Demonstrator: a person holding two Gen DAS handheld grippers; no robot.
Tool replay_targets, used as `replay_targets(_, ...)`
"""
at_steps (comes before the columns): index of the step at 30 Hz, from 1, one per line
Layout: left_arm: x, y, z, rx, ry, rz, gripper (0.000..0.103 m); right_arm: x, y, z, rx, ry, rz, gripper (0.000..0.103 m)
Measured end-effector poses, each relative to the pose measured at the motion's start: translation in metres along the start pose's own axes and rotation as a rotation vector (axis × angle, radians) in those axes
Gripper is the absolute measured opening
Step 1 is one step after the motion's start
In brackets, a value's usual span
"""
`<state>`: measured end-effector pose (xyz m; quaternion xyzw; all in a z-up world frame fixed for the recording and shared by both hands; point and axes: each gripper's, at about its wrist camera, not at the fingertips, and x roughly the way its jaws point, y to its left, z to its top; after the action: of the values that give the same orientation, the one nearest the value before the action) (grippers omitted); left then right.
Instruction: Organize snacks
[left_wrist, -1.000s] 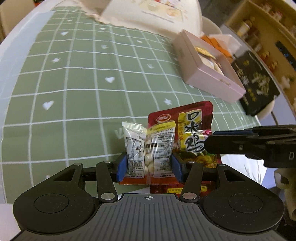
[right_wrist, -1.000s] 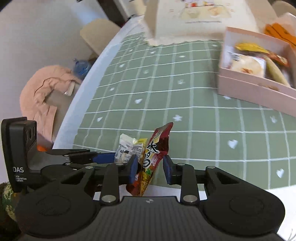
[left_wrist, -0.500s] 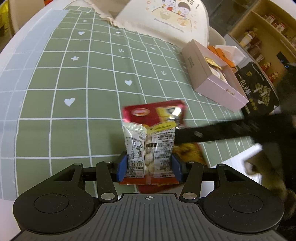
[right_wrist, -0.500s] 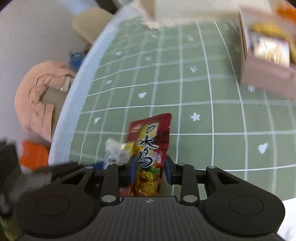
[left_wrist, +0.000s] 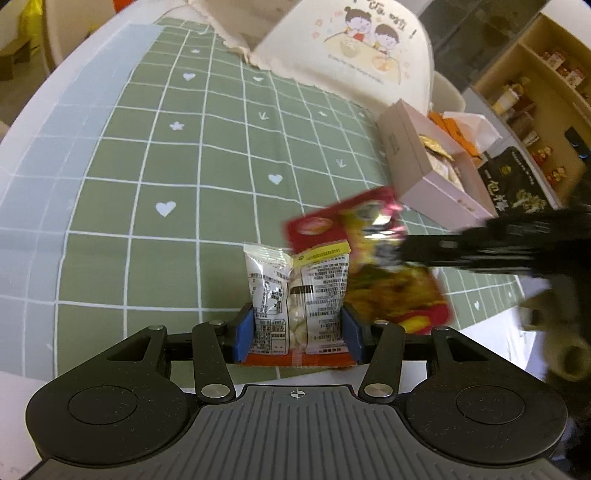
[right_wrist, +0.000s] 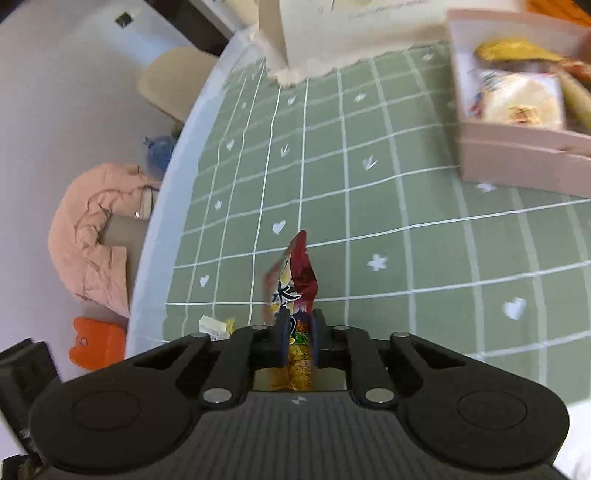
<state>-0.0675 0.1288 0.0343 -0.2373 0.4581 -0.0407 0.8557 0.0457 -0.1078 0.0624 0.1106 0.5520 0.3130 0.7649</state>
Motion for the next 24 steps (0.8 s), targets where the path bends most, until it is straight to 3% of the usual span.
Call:
replay_targets(5, 0.03, -0.034, 0.003, 0.071, 0.064, -0.084, 0.054, -0.033, 0.004, -0.01, -0.044, -0.025, -0.036, 0.004)
replay_targets(9, 0.04, -0.048, -0.005, 0.13, 0.089, -0.075, 0.054, -0.013, 0.024, -0.019, -0.137, 0.003, -0.112, 0.005)
replay_targets(12, 0.023, -0.04, -0.004, 0.127, 0.052, -0.06, 0.054, -0.006, 0.028, -0.023, -0.192, -0.006, -0.185, 0.007)
replay_targets(14, 0.01, -0.03, 0.0, 0.124, 0.02, -0.012, 0.054, -0.004, 0.023, -0.025, -0.216, -0.007, -0.254, 0.018)
replay_targets(16, 0.008, -0.022, 0.005, 0.12, 0.017, 0.042, 0.054, 0.001, 0.011, -0.026, -0.195, 0.006, -0.281, 0.047)
replay_targets(19, 0.016, -0.017, 0.004, 0.105, 0.06, 0.064, 0.054, 0.009, -0.013, -0.029, -0.097, 0.05, -0.222, 0.051)
replay_targets(24, 0.022, -0.029, -0.007, 0.181, 0.104, 0.063, 0.054, 0.016, -0.029, -0.042, -0.002, 0.094, -0.136, 0.053)
